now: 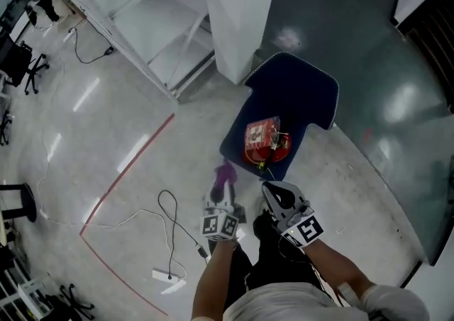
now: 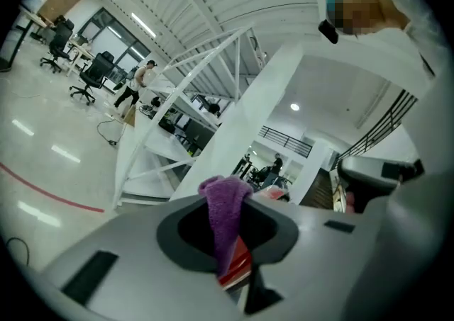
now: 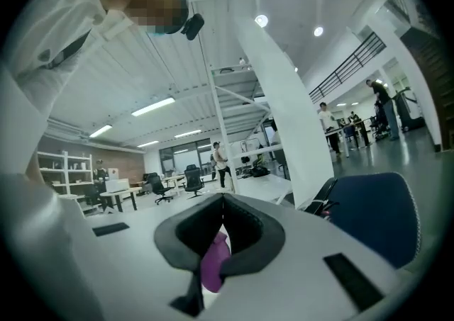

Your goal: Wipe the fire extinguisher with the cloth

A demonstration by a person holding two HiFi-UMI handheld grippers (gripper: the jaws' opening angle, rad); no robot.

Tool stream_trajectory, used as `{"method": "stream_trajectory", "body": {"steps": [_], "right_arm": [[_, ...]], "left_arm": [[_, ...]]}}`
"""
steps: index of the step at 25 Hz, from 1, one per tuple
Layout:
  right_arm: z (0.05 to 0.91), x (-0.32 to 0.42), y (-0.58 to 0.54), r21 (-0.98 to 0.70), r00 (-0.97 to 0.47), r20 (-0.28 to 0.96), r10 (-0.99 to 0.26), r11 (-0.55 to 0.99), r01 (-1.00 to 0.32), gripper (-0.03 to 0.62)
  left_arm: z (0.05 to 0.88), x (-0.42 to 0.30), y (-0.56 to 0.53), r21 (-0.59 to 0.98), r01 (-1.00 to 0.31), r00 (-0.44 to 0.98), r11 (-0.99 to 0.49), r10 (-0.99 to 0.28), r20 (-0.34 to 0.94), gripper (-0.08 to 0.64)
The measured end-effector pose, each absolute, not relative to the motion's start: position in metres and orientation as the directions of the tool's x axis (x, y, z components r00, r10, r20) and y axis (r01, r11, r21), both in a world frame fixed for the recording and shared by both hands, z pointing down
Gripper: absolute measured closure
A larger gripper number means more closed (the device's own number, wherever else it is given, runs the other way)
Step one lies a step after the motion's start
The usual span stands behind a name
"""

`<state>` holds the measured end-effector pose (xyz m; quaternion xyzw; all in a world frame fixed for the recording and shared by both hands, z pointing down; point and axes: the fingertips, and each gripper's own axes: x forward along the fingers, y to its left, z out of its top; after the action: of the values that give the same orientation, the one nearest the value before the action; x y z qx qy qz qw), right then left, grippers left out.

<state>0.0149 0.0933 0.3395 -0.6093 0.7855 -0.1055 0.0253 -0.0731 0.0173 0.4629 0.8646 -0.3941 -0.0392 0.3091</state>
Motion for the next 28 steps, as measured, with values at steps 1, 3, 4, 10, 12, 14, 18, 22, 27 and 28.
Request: {"method": "stream_trajectory", "body": {"steps": [1,3,4,10,12,14,18,22,27,28], "right_arm": [[0.347,0.013,0.094,-0.202,-0.279,0.089,-0.956,0.257,-0.945,0.578],[0.356,0.012,0.095,-0.222,-0.301,0.089,-0.949,0.276,-0.935,0.578],[0.36,0.013,0.096,-0.237,-0.304,0.089,-0.948,0.277,-0.931,0.578],[0.396,0.009,0.109,-0.284,-0.334,0.101,-0.937,0.294,-0.913,0.58],[0.41,0.004,0.112,-0.302,-0.354,0.106,-0.929,0.309,-0.902,0.578],[0.424,-0.001,0.118,-0.317,-0.382,0.119,-0.917,0.329,-0.89,0.578],[0.448,-0.01,0.125,-0.341,-0.43,0.144,-0.891,0.363,-0.867,0.578],[0.472,-0.005,0.125,-0.353,-0.425,0.178,-0.887,0.346,-0.869,0.578],[0.478,0.006,0.123,-0.356,-0.397,0.205,-0.895,0.31,-0.882,0.578],[0.478,0.008,0.122,-0.355,-0.393,0.207,-0.896,0.305,-0.884,0.578]], "left_arm": [[0.475,-0.074,0.018,0.555,-0.676,0.672,-0.485,-0.715,0.193,0.497],[0.496,-0.075,0.019,0.536,-0.698,0.66,-0.475,-0.717,0.225,0.497],[0.506,-0.073,0.02,0.531,-0.704,0.658,-0.472,-0.714,0.239,0.497],[0.596,-0.065,0.005,0.533,-0.724,0.639,-0.439,-0.717,0.278,0.497],[0.631,-0.061,-0.003,0.553,-0.723,0.628,-0.414,-0.726,0.279,0.497],[0.661,-0.056,-0.005,0.58,-0.714,0.625,-0.392,-0.731,0.276,0.497],[0.715,-0.038,-0.009,0.621,-0.696,0.626,-0.361,-0.729,0.278,0.497],[0.764,-0.014,-0.01,0.645,-0.685,0.634,-0.339,-0.713,0.298,0.497],[0.773,0.001,-0.005,0.694,-0.635,0.672,-0.341,-0.687,0.277,0.497],[0.769,0.003,-0.004,0.705,-0.626,0.674,-0.334,-0.686,0.274,0.497]]}}
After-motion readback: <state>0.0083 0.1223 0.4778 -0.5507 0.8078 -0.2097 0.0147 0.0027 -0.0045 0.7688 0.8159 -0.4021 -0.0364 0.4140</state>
